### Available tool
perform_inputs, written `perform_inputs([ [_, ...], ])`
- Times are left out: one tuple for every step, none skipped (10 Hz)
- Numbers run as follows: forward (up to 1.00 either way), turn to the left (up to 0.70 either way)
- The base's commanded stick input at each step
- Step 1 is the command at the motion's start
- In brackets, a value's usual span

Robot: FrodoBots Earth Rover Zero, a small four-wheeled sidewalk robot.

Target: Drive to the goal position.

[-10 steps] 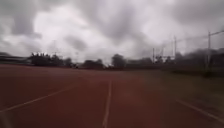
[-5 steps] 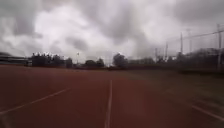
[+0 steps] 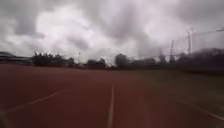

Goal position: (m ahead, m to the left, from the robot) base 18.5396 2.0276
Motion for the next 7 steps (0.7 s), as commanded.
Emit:
perform_inputs([
  [1.00,0.00],
  [1.00,0.00],
  [1.00,0.00],
  [1.00,0.00],
  [1.00,0.00],
  [1.00,0.00],
  [1.00,0.00],
])
